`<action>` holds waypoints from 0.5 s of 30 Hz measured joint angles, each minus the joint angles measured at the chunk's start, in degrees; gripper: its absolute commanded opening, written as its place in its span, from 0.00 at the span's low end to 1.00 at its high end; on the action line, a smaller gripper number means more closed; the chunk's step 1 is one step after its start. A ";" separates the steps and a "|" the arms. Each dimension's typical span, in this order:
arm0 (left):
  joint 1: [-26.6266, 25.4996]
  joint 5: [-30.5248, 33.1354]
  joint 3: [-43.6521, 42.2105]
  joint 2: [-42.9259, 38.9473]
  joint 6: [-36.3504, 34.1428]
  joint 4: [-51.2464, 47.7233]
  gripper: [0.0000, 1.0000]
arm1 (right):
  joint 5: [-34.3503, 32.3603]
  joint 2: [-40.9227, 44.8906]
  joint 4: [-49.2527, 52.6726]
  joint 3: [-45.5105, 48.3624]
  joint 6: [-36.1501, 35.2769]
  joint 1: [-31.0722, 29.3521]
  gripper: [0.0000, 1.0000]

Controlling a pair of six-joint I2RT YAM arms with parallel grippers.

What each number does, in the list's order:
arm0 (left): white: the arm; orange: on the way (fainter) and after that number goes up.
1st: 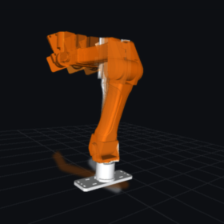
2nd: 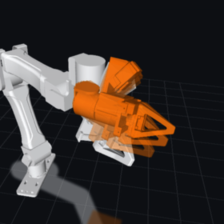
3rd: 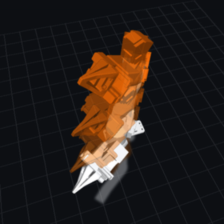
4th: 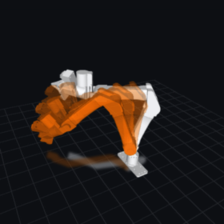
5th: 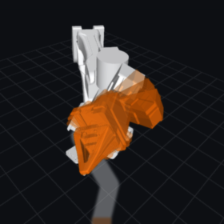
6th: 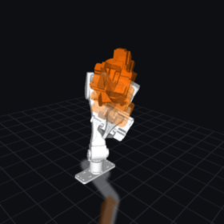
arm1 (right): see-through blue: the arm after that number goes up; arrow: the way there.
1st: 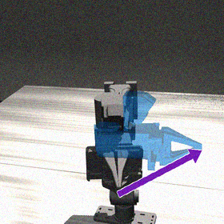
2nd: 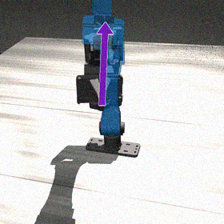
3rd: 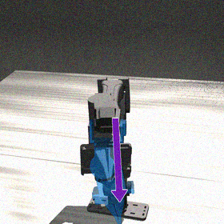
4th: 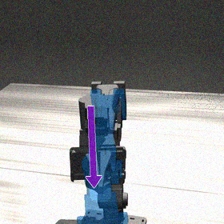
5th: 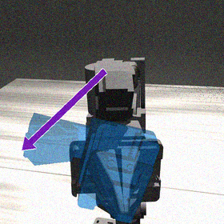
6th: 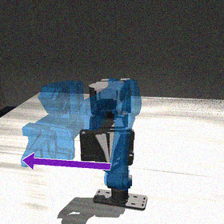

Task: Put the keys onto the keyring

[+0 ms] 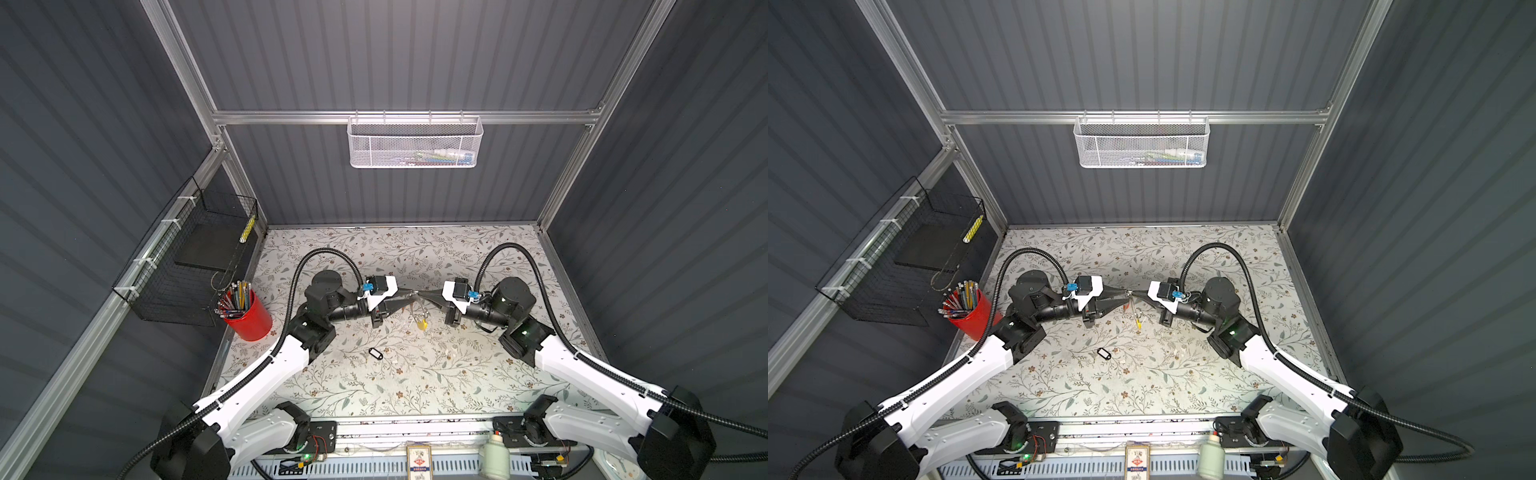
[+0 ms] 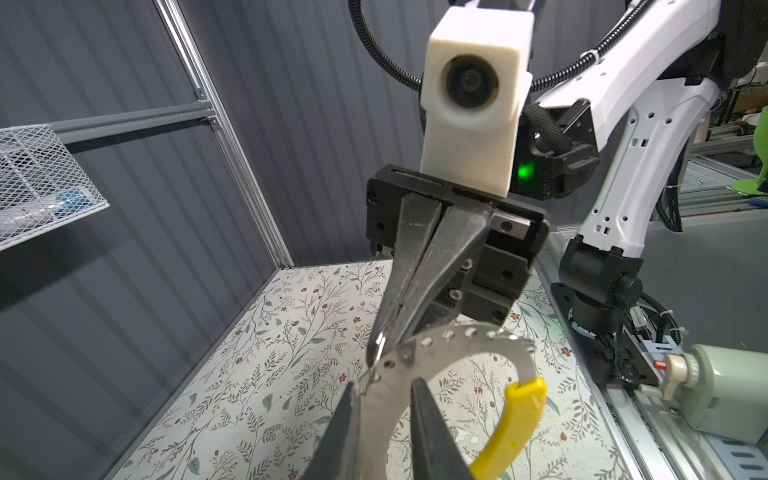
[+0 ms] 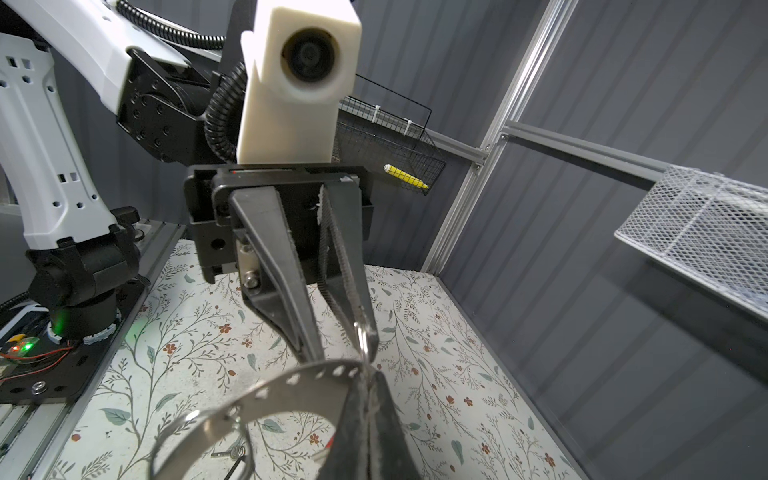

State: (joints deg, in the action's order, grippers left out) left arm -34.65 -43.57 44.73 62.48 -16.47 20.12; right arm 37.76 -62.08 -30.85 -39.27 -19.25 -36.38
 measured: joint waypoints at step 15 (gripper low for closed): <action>0.00 0.00 1.42 0.70 -0.46 -0.37 0.15 | 2.56 0.00 0.07 0.00 -0.04 0.24 0.00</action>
State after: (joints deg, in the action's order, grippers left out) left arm -34.65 -43.57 46.15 63.18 -16.93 19.75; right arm 40.32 -62.08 -30.79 -39.27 -19.29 -36.14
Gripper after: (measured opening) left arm 0.173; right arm 0.047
